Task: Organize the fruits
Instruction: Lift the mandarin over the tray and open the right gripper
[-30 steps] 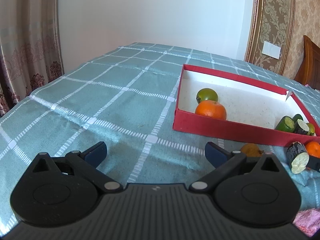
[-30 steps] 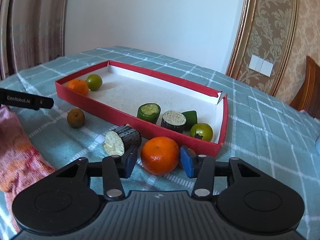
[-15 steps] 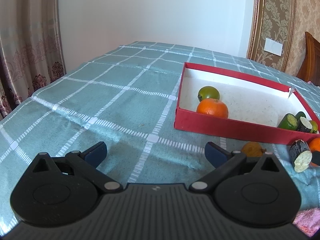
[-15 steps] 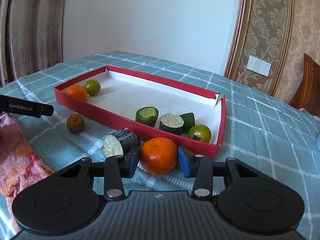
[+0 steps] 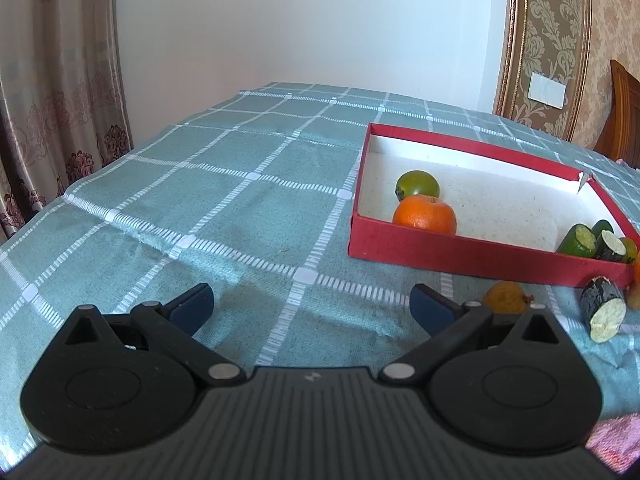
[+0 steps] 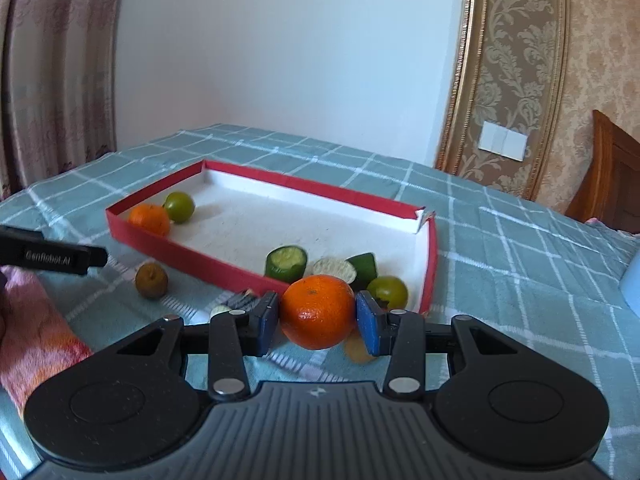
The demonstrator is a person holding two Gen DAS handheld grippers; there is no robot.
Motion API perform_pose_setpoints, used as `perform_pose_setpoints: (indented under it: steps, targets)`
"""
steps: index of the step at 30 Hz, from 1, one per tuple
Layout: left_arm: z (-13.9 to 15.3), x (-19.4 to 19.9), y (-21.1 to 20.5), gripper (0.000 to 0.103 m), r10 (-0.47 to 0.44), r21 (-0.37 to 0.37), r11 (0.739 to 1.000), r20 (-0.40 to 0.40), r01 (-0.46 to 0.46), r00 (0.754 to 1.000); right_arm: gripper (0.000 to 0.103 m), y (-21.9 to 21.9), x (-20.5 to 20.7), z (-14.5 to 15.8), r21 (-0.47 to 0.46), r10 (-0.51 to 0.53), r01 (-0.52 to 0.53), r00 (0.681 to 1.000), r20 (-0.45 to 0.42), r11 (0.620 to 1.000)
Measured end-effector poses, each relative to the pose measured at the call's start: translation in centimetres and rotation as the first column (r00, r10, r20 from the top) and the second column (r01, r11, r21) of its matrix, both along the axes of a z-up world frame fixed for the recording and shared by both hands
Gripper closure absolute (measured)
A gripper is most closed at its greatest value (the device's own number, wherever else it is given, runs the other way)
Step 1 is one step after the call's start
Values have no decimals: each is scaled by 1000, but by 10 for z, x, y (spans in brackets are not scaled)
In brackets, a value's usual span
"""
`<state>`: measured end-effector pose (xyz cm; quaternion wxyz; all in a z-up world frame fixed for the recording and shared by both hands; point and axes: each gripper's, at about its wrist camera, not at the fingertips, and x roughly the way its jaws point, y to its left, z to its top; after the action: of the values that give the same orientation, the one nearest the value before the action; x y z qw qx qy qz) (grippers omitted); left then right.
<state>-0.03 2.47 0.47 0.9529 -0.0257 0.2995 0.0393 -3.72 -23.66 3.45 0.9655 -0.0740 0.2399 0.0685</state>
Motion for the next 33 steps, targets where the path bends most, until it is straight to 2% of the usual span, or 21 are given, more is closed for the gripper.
perform_pose_setpoints:
  steps: [11,25,33]
  targets:
    - [0,0,-4,0,3,24,1000,-3,-3,1000,62,0,10,17,0,-58,58,998,4,998]
    - [-1,-1,0,0,-3,2,1000,-1,3,1000,62,6,22,26,5,-45,45,999,19,999]
    - [-1,0,3,0,-7,-17,1000,-4,7,1000,61,-24,31,25,50,-106,106,994,9,993]
